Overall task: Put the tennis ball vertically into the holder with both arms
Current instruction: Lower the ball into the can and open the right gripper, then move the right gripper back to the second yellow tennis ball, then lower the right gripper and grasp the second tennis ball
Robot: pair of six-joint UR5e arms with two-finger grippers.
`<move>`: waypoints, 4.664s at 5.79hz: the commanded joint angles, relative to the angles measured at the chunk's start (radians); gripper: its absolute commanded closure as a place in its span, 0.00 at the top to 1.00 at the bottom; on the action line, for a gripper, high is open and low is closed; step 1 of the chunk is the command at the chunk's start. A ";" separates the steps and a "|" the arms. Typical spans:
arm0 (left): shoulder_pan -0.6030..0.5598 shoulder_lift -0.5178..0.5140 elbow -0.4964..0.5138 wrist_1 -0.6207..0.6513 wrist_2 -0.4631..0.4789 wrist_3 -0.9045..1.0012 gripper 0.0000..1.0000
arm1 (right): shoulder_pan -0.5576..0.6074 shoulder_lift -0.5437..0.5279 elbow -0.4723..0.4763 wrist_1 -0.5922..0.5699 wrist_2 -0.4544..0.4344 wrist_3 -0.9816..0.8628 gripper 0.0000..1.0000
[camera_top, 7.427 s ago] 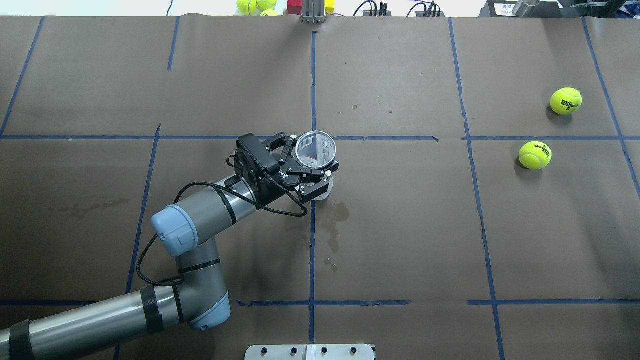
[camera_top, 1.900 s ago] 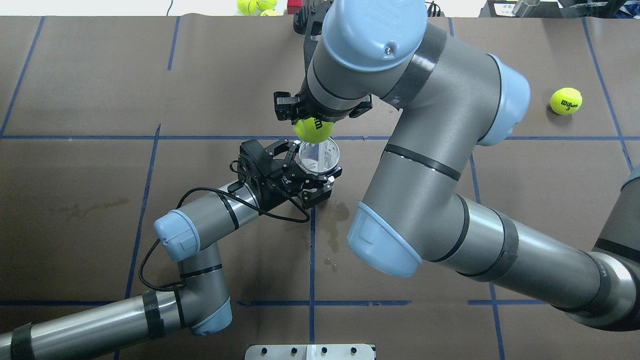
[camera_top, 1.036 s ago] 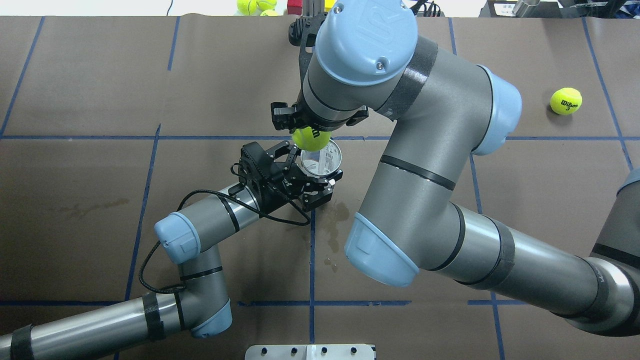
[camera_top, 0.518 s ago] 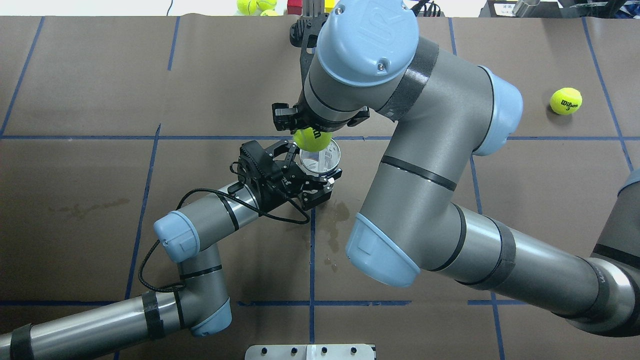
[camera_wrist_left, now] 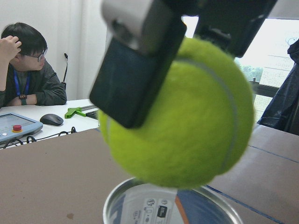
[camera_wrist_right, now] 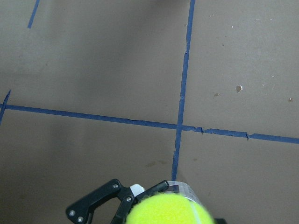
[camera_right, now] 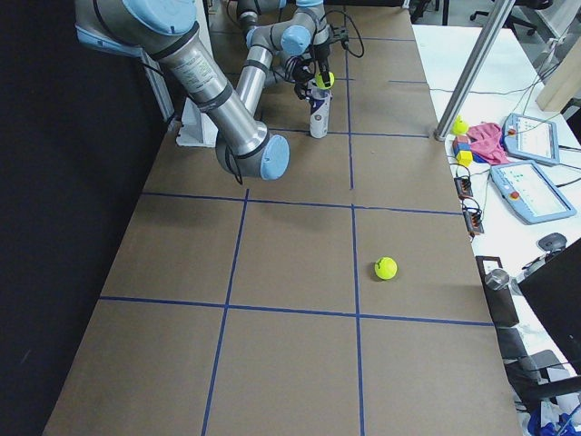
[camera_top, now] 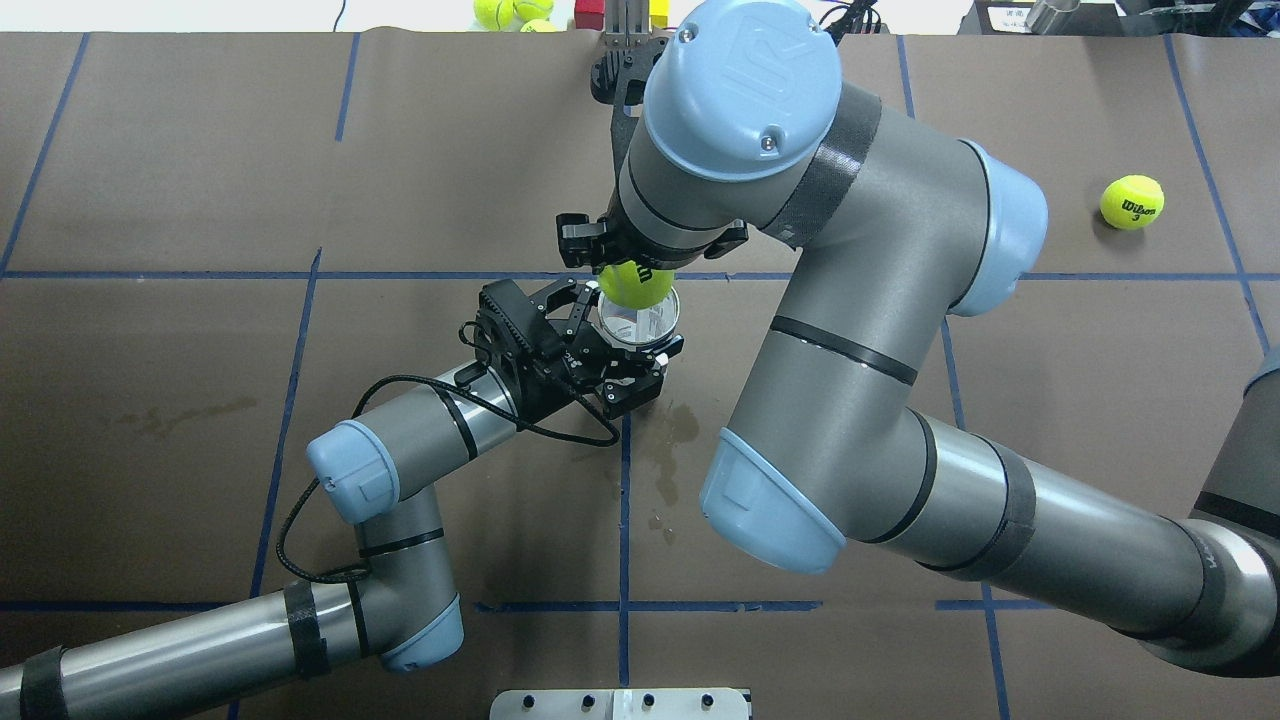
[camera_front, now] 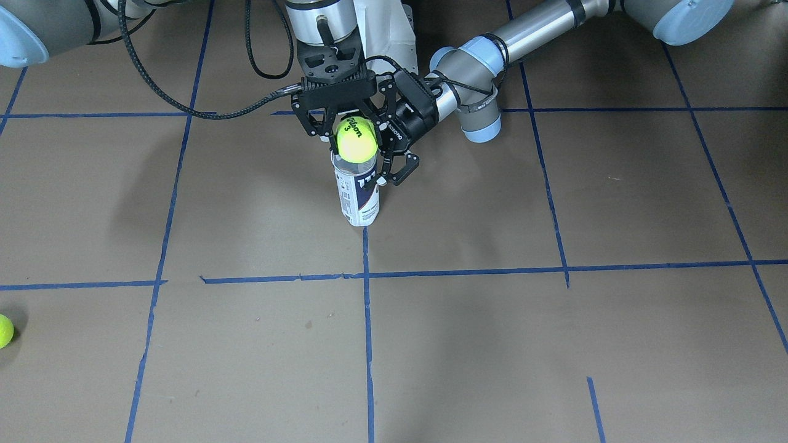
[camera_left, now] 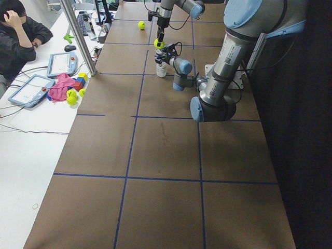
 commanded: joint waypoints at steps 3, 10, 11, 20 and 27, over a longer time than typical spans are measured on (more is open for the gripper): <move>0.000 0.000 0.000 0.000 0.000 0.000 0.94 | -0.006 -0.002 -0.002 -0.002 -0.013 -0.001 0.99; 0.000 0.002 0.000 -0.002 -0.002 0.001 0.92 | 0.290 -0.146 0.042 -0.063 0.248 -0.480 0.99; 0.000 0.002 0.000 -0.002 -0.002 0.000 0.92 | 0.366 -0.204 0.042 -0.058 0.289 -0.616 0.99; 0.004 0.014 0.000 -0.035 0.000 0.001 0.89 | 0.704 -0.559 -0.365 0.392 0.480 -1.334 0.99; 0.006 0.014 -0.002 -0.035 0.000 0.001 0.89 | 0.662 -0.498 -0.715 0.710 0.423 -1.322 0.99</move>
